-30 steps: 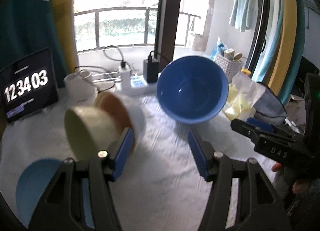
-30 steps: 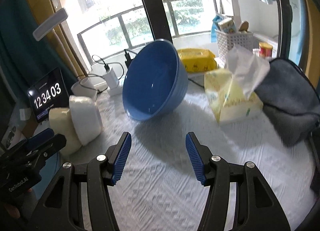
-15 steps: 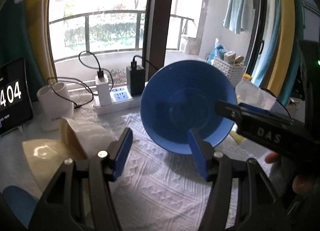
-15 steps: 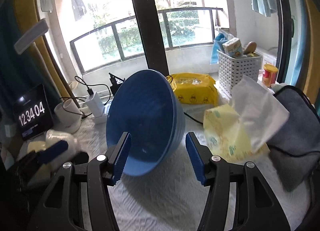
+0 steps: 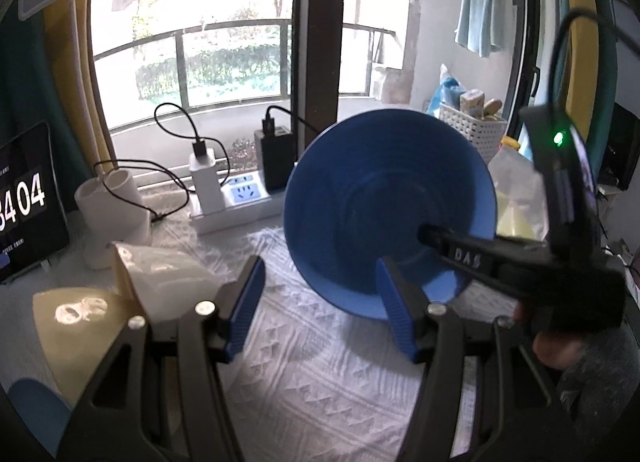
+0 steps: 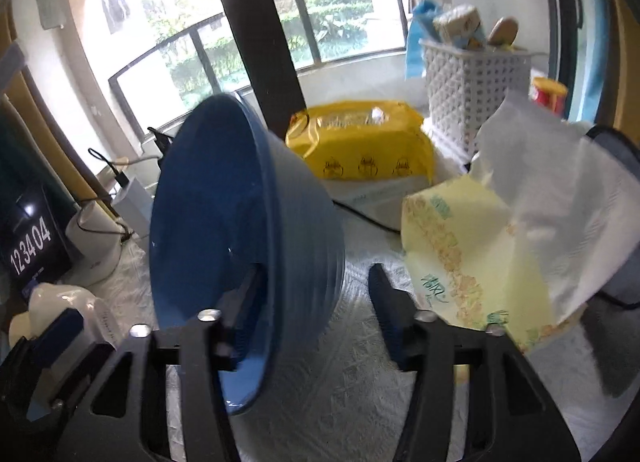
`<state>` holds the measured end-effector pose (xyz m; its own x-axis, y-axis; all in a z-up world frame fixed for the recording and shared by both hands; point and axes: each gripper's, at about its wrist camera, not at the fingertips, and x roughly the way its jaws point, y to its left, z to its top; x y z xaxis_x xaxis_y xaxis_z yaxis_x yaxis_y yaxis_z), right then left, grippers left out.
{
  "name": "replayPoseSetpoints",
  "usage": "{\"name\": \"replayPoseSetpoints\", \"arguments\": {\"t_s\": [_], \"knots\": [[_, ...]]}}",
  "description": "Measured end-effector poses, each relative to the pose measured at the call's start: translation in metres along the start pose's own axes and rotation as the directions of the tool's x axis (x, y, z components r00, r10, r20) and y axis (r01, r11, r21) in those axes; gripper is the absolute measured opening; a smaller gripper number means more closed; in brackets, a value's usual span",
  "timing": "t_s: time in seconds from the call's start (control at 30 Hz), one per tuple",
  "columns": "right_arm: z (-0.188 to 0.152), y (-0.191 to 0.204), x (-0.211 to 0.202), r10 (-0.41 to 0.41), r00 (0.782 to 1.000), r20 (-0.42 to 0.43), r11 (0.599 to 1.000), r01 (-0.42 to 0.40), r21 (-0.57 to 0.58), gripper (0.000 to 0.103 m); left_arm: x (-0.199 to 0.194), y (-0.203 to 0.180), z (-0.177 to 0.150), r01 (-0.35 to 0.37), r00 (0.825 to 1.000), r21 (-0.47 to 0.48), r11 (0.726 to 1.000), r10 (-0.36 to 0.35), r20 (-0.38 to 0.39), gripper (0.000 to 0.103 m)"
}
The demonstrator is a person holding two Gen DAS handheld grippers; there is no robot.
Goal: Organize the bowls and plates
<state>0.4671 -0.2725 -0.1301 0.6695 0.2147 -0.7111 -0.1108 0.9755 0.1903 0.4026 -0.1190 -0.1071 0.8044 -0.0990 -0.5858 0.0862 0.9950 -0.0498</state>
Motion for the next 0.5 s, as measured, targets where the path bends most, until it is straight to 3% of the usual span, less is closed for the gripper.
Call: {"name": "replayPoseSetpoints", "arguments": {"t_s": [0.03,0.17,0.5], "knots": [[-0.001,-0.001,0.002,-0.013,1.0,-0.01,1.0,0.013,-0.004,0.022,0.001,-0.001,0.0,-0.001,1.0,0.001,1.0,0.001,0.0,0.059],[-0.004,-0.008,0.0,-0.009,1.0,-0.026,1.0,0.009,-0.005,0.007,0.003,-0.003,0.001,-0.007,1.0,0.005,1.0,0.007,-0.001,0.059],[-0.015,-0.014,-0.013,0.01,0.999,-0.035,1.0,-0.01,-0.006,0.006,0.007,-0.018,0.003,0.015,1.0,0.064,0.998,-0.015,-0.01,0.059]]}}
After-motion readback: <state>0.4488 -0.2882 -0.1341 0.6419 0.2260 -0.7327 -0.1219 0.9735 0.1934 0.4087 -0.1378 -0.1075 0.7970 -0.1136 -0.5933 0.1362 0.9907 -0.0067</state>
